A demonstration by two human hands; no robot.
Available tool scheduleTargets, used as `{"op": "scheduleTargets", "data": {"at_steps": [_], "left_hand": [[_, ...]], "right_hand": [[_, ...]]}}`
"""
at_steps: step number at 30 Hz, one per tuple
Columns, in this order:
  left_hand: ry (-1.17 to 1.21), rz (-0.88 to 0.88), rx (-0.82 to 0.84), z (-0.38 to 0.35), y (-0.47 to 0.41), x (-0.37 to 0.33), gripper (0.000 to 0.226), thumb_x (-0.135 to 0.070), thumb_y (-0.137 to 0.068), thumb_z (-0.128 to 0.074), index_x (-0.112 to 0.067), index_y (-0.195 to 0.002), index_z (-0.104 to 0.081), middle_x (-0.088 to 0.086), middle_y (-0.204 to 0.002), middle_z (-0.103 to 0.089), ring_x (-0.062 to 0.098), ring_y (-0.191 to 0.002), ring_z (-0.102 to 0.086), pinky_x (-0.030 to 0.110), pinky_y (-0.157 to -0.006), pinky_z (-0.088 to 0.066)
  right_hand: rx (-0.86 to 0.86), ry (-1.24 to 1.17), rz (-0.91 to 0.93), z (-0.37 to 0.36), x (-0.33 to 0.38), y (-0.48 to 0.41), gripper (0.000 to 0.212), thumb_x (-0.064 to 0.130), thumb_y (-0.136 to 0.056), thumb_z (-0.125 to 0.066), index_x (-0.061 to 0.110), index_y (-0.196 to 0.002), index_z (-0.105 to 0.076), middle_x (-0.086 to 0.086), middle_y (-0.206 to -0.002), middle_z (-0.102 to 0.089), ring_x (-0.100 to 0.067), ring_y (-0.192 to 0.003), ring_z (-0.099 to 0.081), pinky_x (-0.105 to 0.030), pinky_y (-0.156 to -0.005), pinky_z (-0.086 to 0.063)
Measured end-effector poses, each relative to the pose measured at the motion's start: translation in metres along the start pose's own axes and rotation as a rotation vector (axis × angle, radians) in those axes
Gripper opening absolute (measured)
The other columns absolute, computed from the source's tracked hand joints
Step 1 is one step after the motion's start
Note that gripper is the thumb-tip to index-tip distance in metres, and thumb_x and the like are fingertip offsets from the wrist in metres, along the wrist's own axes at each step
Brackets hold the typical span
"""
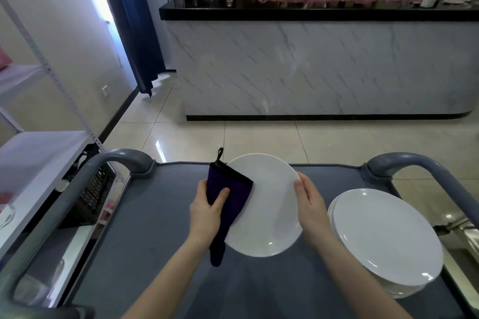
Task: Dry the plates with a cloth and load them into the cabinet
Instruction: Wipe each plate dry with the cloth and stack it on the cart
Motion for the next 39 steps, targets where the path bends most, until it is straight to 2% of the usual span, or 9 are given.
{"op": "scheduleTargets", "data": {"at_steps": [6,10,14,20,25,28,31,36,39], "left_hand": [[-0.327,-0.225,0.359,-0.004,-0.025,-0.029,0.022,-0.036,-0.093,-0.064,-0.042,-0.109,-0.05,-0.017,-0.096,-0.066,-0.002,-0.083,-0.063,0.021,-0.068,-0.053],[-0.541,-0.293,0.527,-0.022,-0.027,-0.035,0.022,-0.044,-0.09,-0.063,-0.05,-0.104,-0.047,-0.023,-0.094,-0.064,0.0,-0.087,-0.062,0.035,-0.077,-0.056],[-0.387,-0.202,0.334,-0.019,-0.023,-0.023,0.014,-0.053,-0.086,-0.059,-0.052,-0.097,-0.05,-0.024,-0.087,-0.065,0.001,-0.081,-0.062,0.034,-0.07,-0.055],[-0.031,0.039,-0.067,-0.004,-0.004,0.003,0.009,-0.04,-0.094,-0.06,-0.034,-0.089,-0.055,-0.013,-0.083,-0.066,0.007,-0.079,-0.063,0.01,-0.054,-0.041],[0.131,0.196,-0.177,-0.013,0.019,0.023,0.015,-0.042,-0.096,-0.057,-0.028,-0.092,-0.054,-0.005,-0.086,-0.066,0.015,-0.078,-0.064,0.032,-0.066,-0.051],[0.082,0.096,-0.111,-0.008,0.015,0.017,0.015,-0.036,-0.096,-0.06,-0.023,-0.091,-0.054,-0.009,-0.08,-0.066,0.011,-0.075,-0.064,0.021,-0.06,-0.048],[-0.014,-0.049,0.027,-0.004,0.005,0.001,0.007,-0.031,-0.095,-0.062,-0.03,-0.092,-0.055,-0.021,-0.081,-0.066,-0.002,-0.072,-0.063,0.01,-0.056,-0.044],[-0.264,-0.249,0.364,-0.015,-0.012,-0.028,0.015,-0.031,-0.092,-0.066,-0.038,-0.092,-0.053,-0.024,-0.082,-0.066,-0.002,-0.073,-0.063,0.014,-0.056,-0.046],[-0.393,-0.284,0.461,-0.026,-0.013,-0.034,0.015,-0.043,-0.088,-0.065,-0.047,-0.092,-0.051,-0.022,-0.081,-0.065,-0.002,-0.075,-0.062,0.027,-0.067,-0.052]], "right_hand": [[0.247,0.298,0.18,-0.01,0.018,-0.006,0.02,0.034,-0.103,-0.046,0.045,-0.108,-0.063,0.033,-0.102,-0.066,0.012,-0.098,-0.059,-0.003,-0.08,-0.039],[0.403,0.472,0.245,-0.026,0.018,-0.009,0.023,0.031,-0.103,-0.048,0.024,-0.117,-0.065,0.011,-0.106,-0.071,-0.006,-0.098,-0.063,-0.022,-0.085,-0.046],[0.314,0.392,0.247,-0.022,0.02,-0.011,0.022,0.032,-0.103,-0.05,0.025,-0.11,-0.069,0.018,-0.095,-0.072,0.0,-0.091,-0.064,-0.02,-0.081,-0.047],[-0.021,0.134,0.133,-0.003,0.013,0.001,0.023,0.024,-0.103,-0.048,0.035,-0.098,-0.067,0.025,-0.093,-0.069,0.005,-0.089,-0.062,-0.007,-0.073,-0.043],[-0.23,-0.002,0.041,-0.004,0.005,0.013,0.026,0.029,-0.104,-0.044,0.043,-0.093,-0.063,0.029,-0.094,-0.067,0.008,-0.089,-0.06,-0.019,-0.078,-0.047],[-0.131,0.056,0.095,0.002,0.011,0.005,0.024,0.028,-0.105,-0.044,0.039,-0.104,-0.065,0.029,-0.099,-0.068,0.009,-0.094,-0.06,-0.019,-0.081,-0.046],[0.051,0.181,0.214,0.008,0.031,-0.008,0.024,0.027,-0.104,-0.047,0.045,-0.103,-0.064,0.029,-0.096,-0.068,0.008,-0.093,-0.06,-0.006,-0.078,-0.043],[0.405,0.439,0.234,-0.01,0.042,-0.014,0.017,0.035,-0.101,-0.052,0.045,-0.104,-0.066,0.036,-0.086,-0.065,0.019,-0.09,-0.057,-0.003,-0.078,-0.04],[0.488,0.497,0.28,-0.022,0.04,-0.009,0.024,0.026,-0.101,-0.052,0.042,-0.085,-0.061,0.029,-0.074,-0.061,0.009,-0.077,-0.057,-0.016,-0.072,-0.043]]}}
Point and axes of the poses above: each hand's wrist, its own y-axis away from the middle knuckle, its own z-axis out of the back of the hand, x = y × z, the point moved 5 cm from there along -y, towards the middle knuckle
